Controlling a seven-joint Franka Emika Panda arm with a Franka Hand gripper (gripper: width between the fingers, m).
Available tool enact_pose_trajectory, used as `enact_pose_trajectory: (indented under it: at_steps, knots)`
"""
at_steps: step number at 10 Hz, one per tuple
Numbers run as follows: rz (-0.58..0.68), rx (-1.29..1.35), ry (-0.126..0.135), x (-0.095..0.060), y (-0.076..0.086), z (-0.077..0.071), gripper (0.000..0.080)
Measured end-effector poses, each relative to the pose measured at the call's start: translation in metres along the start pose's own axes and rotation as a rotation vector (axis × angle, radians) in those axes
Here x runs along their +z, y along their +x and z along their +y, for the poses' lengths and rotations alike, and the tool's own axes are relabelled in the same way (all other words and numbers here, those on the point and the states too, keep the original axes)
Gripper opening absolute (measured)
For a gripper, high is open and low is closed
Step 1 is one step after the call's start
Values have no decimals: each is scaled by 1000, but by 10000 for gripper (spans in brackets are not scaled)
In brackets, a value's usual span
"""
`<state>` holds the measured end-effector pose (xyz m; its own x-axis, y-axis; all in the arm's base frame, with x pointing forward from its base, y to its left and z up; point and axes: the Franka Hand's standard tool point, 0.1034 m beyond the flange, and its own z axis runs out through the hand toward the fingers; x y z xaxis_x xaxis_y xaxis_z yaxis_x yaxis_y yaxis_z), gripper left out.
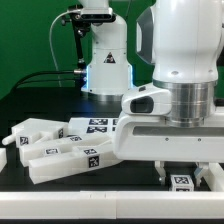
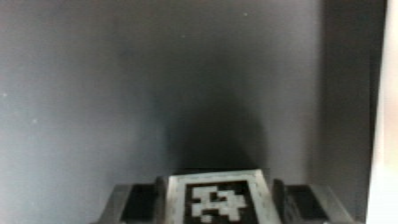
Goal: Assemble chair
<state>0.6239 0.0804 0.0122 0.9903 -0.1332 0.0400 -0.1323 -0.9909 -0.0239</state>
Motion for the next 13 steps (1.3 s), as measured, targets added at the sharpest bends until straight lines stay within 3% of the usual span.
enact_pose_trajectory:
  at_steps: [2,3,6,7,8,11,13]
  knots:
    - [-1,8,2,-2,-1,0,281]
    - [-7,30,12,-15,-11,3,281]
    - [-55,60,21,-51,-79,17,281]
    - [-62,83,20,-58,-91,15,281]
    - [-56,83,20,-65,-86,11,281]
    - [-59,82,20,-61,-87,12,282]
    - [-61,63,20,-60,-97,20,282]
